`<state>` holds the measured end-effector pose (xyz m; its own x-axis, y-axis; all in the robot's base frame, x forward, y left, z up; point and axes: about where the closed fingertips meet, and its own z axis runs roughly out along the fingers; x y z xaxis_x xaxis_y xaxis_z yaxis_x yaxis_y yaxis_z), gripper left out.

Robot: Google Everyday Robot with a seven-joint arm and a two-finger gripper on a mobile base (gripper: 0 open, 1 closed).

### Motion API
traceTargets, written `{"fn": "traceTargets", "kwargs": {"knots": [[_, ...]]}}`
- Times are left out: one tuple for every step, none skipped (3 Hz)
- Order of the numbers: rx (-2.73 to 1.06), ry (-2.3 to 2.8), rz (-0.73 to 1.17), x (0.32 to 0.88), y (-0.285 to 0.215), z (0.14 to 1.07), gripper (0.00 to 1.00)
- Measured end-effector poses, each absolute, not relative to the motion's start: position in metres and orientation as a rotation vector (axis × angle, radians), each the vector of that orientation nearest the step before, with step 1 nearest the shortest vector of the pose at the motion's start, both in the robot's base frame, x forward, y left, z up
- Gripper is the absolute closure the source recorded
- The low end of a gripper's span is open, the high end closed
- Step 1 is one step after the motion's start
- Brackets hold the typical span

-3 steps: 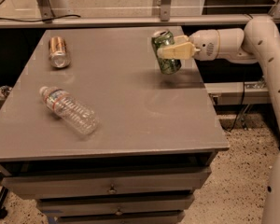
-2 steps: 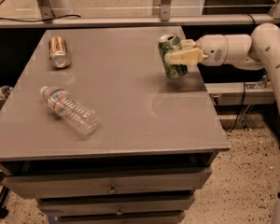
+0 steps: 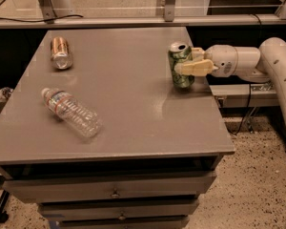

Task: Place green can upright

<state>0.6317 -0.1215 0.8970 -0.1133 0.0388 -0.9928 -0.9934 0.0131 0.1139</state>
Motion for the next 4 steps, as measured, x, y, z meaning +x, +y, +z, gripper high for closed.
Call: {"fn": "traceTargets", "kwargs": {"knots": [[-1.085, 1.230, 1.304, 0.626, -0.130, 0.892, 0.85], [-1.053, 1.203, 1.303, 0.620, -0.143, 0.889, 0.61], [-1.028, 1.195, 1.296, 0.614, -0.153, 0.887, 0.36], [-1.011, 1.198, 1.293, 0.610, -0.159, 0.886, 0.15]]}}
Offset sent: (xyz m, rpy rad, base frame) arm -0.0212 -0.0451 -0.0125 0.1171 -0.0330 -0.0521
